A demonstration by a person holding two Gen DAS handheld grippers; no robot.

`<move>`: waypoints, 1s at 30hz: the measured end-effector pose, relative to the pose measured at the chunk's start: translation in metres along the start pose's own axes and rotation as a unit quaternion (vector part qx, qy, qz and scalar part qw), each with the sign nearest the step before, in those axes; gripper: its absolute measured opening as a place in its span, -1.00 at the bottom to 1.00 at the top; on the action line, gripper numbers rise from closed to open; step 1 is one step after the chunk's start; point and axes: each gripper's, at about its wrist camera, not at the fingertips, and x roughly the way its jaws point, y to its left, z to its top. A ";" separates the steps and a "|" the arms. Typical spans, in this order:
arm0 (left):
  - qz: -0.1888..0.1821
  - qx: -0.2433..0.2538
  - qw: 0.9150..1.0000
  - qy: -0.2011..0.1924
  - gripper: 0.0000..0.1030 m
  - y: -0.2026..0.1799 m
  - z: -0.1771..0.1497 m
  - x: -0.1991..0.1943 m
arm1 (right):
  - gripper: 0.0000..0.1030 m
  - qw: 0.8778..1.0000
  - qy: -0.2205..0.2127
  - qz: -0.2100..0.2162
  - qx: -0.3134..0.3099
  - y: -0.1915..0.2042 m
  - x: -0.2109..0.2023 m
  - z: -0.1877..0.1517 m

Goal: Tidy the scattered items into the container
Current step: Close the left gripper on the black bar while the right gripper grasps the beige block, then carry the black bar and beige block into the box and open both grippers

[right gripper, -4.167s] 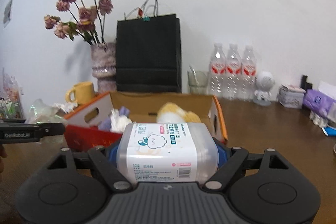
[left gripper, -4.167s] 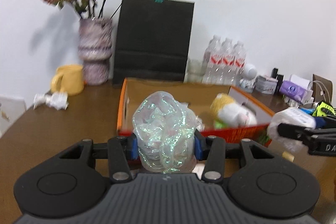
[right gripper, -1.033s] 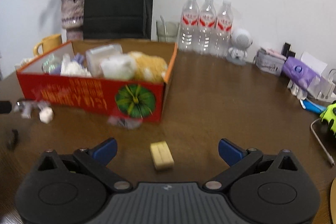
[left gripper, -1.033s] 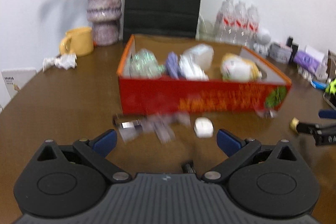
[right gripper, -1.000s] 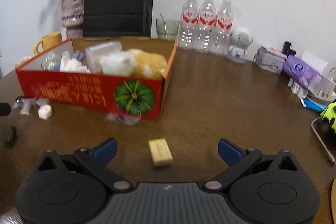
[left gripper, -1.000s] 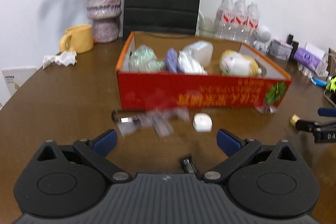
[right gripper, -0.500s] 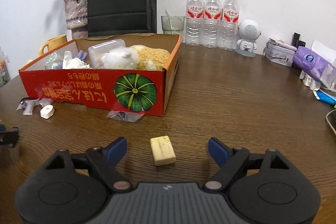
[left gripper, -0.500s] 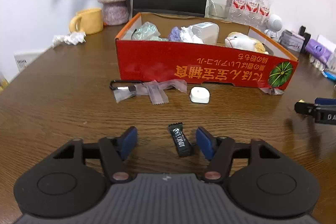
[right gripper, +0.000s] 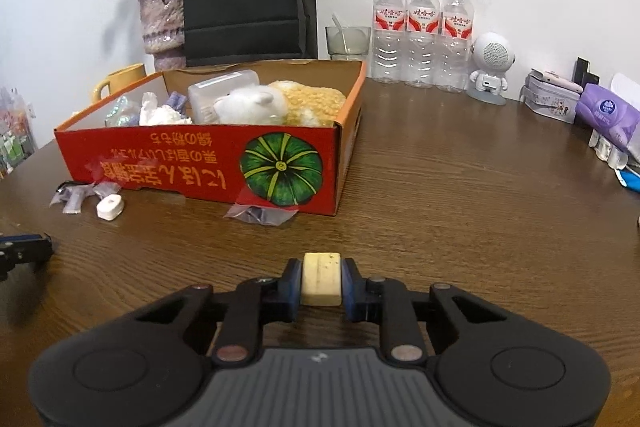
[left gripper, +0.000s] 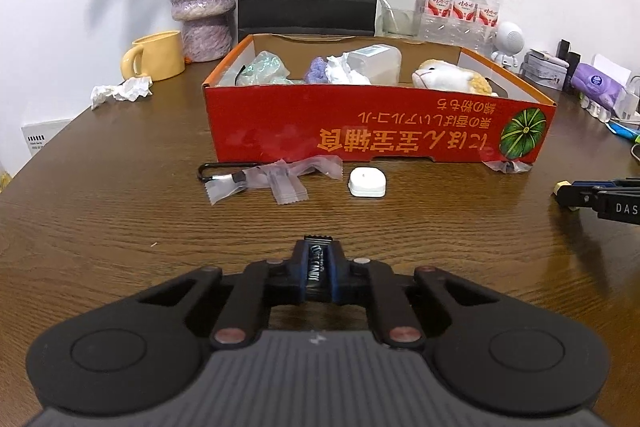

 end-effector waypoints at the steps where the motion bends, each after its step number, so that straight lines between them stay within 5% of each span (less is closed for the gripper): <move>1: 0.000 -0.001 1.000 -0.001 -0.79 0.001 0.000 0.000 | -0.61 1.000 -0.002 -0.001 0.000 0.001 -0.001 0.000; 16: -0.027 -0.016 0.998 -0.046 -0.79 0.011 0.012 -0.020 | -0.62 0.999 -0.047 0.008 0.021 0.006 -0.021 0.003; 22: -0.062 -0.019 0.992 -0.111 -0.79 0.017 0.058 -0.034 | -0.62 0.994 -0.088 0.066 0.016 0.029 -0.037 0.037; 30: -0.079 -0.031 0.985 -0.148 -0.79 0.025 0.122 0.016 | -0.62 0.993 -0.099 0.061 -0.009 0.059 0.007 0.105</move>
